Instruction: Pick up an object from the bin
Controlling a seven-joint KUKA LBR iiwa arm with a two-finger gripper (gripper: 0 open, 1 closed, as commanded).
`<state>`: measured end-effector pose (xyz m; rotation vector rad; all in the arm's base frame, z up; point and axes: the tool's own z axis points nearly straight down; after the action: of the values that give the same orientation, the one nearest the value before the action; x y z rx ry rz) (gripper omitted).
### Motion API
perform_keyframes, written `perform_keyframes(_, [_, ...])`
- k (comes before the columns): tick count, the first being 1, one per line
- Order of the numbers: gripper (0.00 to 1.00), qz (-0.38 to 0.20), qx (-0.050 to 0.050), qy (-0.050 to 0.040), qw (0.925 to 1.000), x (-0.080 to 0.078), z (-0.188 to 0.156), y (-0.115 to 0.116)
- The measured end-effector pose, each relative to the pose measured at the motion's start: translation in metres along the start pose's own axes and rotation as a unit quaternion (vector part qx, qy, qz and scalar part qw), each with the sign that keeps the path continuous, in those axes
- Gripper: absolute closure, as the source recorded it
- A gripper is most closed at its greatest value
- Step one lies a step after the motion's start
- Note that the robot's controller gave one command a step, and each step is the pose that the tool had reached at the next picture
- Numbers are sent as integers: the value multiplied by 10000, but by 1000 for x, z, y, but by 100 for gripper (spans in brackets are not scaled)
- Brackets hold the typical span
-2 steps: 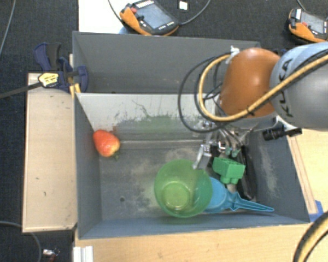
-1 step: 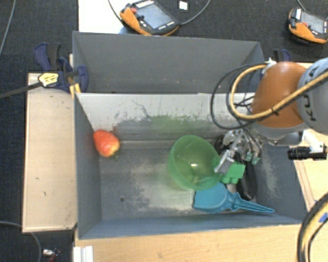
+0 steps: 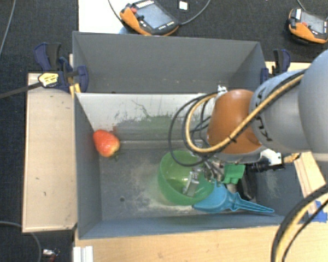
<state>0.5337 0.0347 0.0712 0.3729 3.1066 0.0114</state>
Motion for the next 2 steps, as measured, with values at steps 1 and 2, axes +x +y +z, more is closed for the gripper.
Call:
perform_keyframes(1, [100,2603,-57,31,9655,-43,-3,-81])
perform_keyframes(2, [100,2601,-56,31,9656,-43,-3,-81])
